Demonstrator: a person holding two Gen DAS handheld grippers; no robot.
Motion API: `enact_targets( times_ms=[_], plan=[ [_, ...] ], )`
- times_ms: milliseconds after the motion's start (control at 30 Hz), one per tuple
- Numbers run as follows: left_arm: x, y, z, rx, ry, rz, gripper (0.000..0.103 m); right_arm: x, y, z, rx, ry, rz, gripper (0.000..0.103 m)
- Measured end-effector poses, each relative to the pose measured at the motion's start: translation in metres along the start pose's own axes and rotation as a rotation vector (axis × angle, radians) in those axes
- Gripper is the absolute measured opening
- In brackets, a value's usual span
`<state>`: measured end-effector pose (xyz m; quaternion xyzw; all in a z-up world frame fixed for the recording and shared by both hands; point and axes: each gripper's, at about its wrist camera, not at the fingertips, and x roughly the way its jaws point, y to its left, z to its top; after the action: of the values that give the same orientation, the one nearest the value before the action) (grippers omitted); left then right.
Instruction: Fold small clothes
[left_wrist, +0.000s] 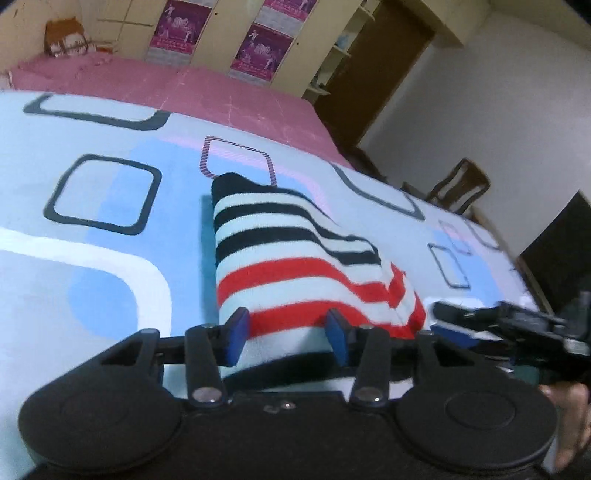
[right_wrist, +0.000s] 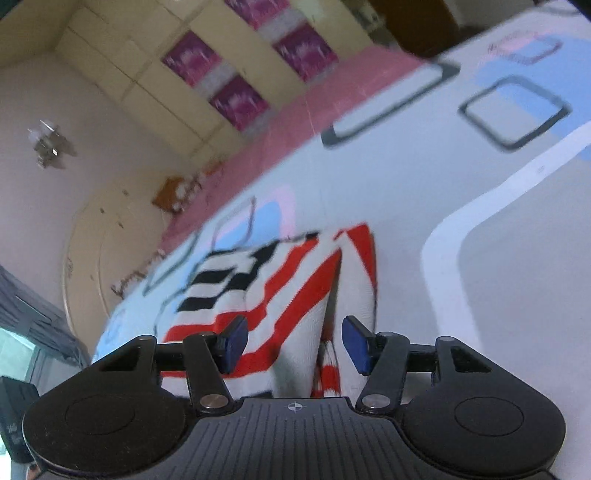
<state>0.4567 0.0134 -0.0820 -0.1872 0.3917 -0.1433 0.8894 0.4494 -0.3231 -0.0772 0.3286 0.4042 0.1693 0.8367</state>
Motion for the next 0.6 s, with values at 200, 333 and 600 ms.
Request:
enact_targets(
  times_ms=[200, 333, 600],
  plan=[
    [0.003, 0.007, -0.002, -0.019, -0.012, -0.071, 0.043, 0.029, 0.014, 0.002, -0.108, 0.031, -0.050, 0.027],
    [0.012, -0.004, -0.002, 0.027, -0.024, -0.128, 0.043, 0.007, 0.032, 0.000, -0.230, -0.070, -0.074, 0.010],
    [0.041, -0.037, 0.011, 0.235, 0.069, -0.046, 0.046, 0.022, -0.002, -0.010, -0.215, -0.057, -0.166, 0.010]
  ],
)
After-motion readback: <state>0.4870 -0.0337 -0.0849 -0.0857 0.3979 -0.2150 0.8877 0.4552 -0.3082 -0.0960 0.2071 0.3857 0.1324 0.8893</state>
